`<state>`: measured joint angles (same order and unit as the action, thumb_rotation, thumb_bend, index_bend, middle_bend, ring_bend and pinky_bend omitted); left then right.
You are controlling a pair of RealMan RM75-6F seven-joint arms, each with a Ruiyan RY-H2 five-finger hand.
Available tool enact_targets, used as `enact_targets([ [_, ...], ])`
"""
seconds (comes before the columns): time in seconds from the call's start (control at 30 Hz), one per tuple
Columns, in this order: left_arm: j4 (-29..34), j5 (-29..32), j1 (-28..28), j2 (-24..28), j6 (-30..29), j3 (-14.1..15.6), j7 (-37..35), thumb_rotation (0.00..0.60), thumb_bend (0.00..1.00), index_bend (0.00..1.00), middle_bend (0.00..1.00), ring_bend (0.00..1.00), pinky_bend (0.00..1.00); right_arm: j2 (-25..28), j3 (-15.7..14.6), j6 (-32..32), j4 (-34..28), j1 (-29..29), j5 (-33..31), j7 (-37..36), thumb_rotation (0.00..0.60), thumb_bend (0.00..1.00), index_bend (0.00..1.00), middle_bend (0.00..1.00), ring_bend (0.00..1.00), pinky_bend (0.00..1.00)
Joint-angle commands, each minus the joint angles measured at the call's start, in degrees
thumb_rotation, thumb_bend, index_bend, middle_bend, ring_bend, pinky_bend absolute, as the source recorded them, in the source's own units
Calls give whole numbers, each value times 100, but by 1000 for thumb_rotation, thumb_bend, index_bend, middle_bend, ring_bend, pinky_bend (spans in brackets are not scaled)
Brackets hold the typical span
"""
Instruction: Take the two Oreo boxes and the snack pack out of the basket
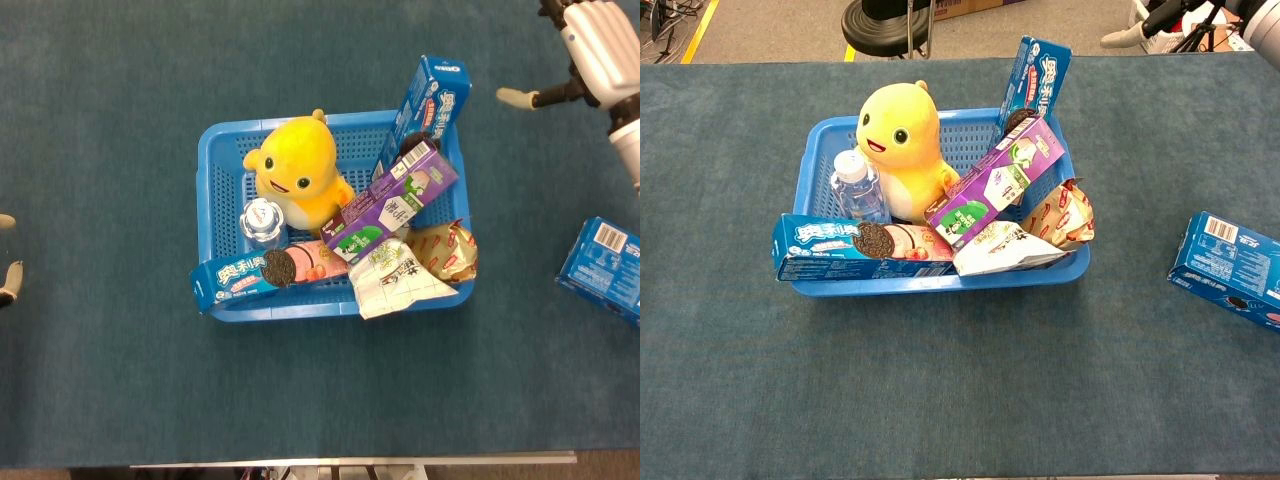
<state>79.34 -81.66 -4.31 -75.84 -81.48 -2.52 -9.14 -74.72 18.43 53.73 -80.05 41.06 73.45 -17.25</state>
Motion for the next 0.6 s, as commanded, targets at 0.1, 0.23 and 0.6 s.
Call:
enact_targets([
  [0.1, 17, -17, -21, -5, 14, -6, 29, 600, 344, 317, 193, 109, 358, -44, 24, -432, 208, 249, 43, -506, 600, 0, 67, 188, 73, 289],
  [0.23, 34, -30, -34, -9, 23, -8, 45, 600, 344, 317, 193, 109, 358, -58, -25, -752, 388, 490, 201, -673, 600, 0, 67, 188, 73, 274],
  [0.6, -71, -15, -6, -20, 49, 11, -124, 600, 344, 317, 192, 109, 357, -386, -117, -1695, 1076, 1167, 262, -1210, 600, 0, 67, 188, 73, 270],
])
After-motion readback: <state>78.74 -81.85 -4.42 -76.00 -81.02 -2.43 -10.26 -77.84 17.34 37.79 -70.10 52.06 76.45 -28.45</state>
